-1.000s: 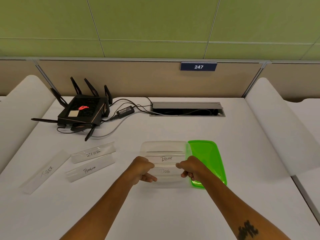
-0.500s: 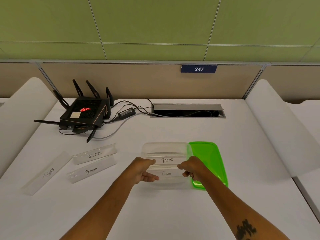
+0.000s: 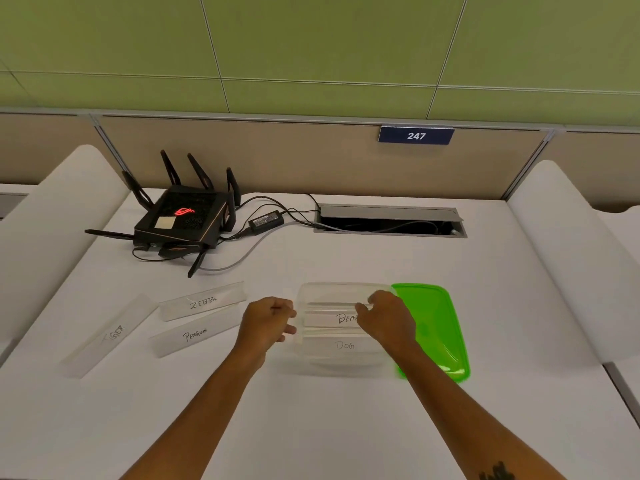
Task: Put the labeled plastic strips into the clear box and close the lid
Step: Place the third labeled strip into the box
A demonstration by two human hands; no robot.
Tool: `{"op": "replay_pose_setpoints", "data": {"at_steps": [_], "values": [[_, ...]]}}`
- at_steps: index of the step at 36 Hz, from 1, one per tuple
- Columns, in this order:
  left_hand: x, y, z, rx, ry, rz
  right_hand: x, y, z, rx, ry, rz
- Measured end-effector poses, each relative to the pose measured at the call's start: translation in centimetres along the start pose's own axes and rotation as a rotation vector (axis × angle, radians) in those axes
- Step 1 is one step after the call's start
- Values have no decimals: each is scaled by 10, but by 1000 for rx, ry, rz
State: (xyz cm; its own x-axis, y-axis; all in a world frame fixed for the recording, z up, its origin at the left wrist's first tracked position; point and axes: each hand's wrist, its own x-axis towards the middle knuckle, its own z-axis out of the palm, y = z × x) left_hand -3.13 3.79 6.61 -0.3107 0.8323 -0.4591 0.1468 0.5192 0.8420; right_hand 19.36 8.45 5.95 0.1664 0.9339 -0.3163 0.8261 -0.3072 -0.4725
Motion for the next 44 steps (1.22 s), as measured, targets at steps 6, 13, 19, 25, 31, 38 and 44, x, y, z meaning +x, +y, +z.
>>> {"op": "replay_pose_setpoints", "data": {"at_steps": [6, 13, 19, 25, 31, 38, 44], "values": [[8, -25, -44, -9, 140, 39, -16, -44, 26, 188, -8, -249], [24, -70, -108, 6, 314, -37, -37, -102, 77, 295, -168, -446], [34, -113, -164, 82, 453, -111, -47, -140, 133, 341, -330, -336], [47, -137, -196, 40, 509, -182, -45, -159, 169, 437, -406, -177], [62, -162, -210, -51, 449, -204, -39, -172, 188, 459, -394, -138], [63, -163, -209, -177, 379, -128, -34, -179, 198, 462, -361, -121], [65, -162, -212, -168, 372, -95, -29, -181, 201, 462, -329, -120]]}}
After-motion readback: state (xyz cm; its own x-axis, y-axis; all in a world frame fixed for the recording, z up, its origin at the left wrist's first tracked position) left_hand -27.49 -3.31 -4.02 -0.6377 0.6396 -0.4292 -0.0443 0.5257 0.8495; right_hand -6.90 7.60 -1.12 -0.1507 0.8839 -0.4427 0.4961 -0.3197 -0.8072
